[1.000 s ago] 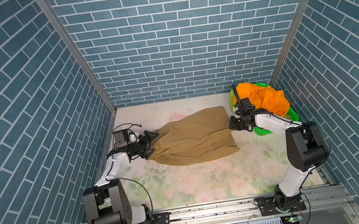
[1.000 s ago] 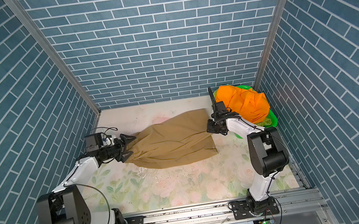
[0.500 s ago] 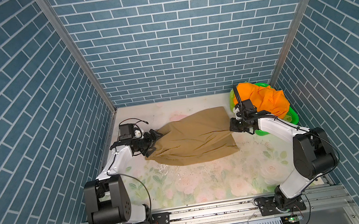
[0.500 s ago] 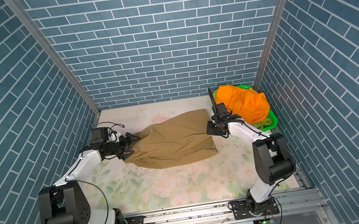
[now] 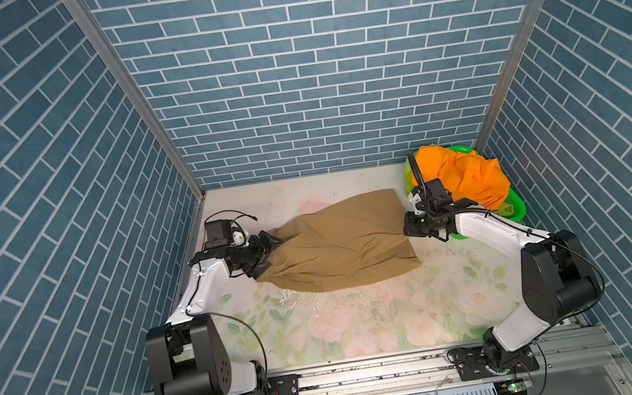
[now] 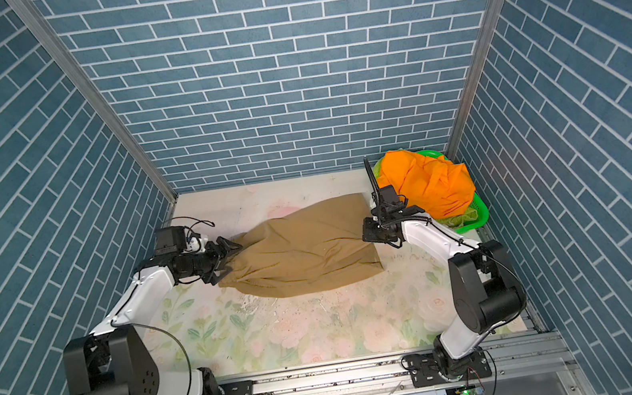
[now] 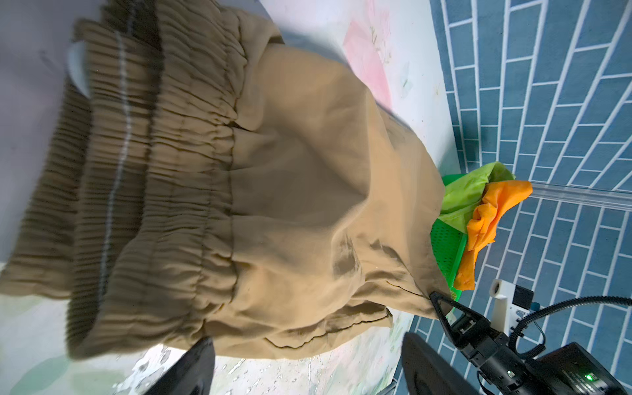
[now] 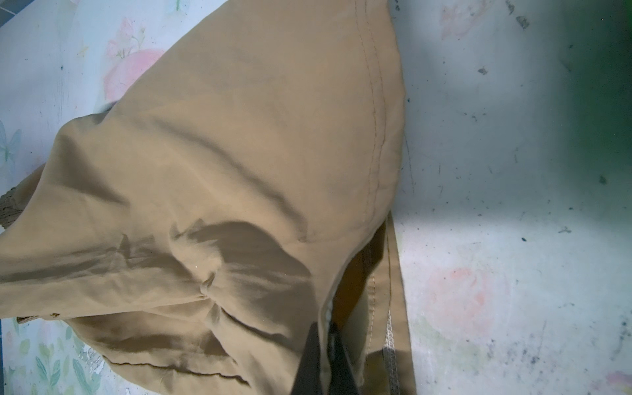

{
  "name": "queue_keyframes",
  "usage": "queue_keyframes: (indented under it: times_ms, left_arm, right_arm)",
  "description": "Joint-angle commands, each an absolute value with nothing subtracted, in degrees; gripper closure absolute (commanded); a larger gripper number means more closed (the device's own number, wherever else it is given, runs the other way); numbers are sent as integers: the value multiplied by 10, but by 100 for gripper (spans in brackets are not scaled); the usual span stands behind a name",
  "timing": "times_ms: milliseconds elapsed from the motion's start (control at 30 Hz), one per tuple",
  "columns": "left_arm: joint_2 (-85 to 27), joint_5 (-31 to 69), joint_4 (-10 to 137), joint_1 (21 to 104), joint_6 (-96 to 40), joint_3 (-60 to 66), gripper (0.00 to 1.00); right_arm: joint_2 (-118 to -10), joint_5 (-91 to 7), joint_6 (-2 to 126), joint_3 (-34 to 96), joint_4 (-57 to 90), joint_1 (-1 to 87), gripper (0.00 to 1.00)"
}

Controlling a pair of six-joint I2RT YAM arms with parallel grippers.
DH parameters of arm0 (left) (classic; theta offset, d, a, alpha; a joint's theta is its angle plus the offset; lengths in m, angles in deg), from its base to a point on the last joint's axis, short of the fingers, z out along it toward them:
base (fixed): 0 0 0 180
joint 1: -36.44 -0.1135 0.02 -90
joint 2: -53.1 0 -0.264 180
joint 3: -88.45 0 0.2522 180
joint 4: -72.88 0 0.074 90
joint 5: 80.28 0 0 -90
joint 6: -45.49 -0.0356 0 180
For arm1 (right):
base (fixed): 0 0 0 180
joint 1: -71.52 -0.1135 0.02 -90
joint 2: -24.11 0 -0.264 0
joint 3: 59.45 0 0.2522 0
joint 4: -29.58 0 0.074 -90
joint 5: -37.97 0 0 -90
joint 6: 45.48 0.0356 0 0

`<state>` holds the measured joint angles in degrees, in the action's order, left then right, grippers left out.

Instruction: Fold and stack the shorts

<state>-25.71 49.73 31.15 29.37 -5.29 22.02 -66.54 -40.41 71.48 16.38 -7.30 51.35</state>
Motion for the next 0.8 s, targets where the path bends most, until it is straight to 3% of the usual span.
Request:
queue_keyframes:
  times_ms: [0,400,767]
  left_arm:
    - [-253,519,295,271,-47,256,16]
    - [-298,527,372,251,8,290,22]
    - [-342,520,395,211,-10,289,46]
  right_arm:
    - [-652,-400,715,161,-72,510,100]
    - [-637,-401,720,136,-53,510,100]
    - [-630,-403,718,134,-53,510,100]
